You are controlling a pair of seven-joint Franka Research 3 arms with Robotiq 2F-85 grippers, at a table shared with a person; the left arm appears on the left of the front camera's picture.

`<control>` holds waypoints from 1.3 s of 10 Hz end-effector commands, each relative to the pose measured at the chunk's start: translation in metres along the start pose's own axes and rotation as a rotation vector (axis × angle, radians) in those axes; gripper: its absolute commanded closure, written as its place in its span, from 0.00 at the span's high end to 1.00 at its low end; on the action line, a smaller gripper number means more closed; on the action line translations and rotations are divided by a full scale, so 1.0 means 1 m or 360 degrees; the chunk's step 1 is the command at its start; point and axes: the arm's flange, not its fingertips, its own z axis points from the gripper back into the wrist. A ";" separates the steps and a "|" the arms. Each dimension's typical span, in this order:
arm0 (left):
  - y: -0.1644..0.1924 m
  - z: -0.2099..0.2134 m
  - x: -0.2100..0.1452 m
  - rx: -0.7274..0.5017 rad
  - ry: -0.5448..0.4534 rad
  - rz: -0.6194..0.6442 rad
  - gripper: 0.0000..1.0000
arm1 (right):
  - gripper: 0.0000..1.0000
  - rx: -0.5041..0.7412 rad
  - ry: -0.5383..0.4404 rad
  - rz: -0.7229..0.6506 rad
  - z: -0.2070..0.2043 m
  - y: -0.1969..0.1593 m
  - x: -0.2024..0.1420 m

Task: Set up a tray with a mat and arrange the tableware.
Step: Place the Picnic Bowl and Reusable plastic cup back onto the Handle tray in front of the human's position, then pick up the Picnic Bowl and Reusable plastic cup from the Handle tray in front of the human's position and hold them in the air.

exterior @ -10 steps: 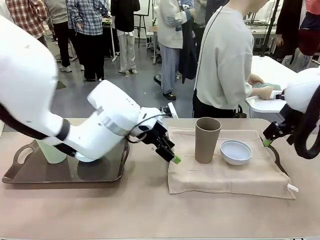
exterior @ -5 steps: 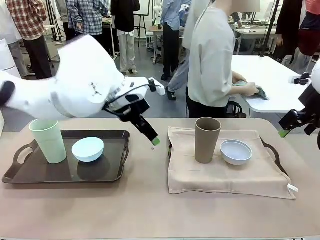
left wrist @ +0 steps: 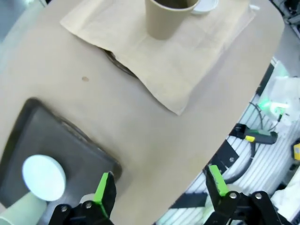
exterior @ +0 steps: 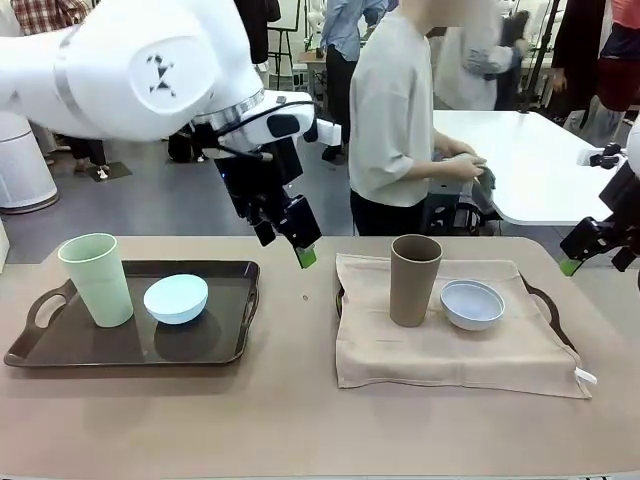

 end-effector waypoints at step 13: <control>0.022 0.024 -0.013 0.0075 0.0091 0.0300 1.00 | 1.00 0.0010 -0.0081 -0.0096 0.012 -0.020 -0.013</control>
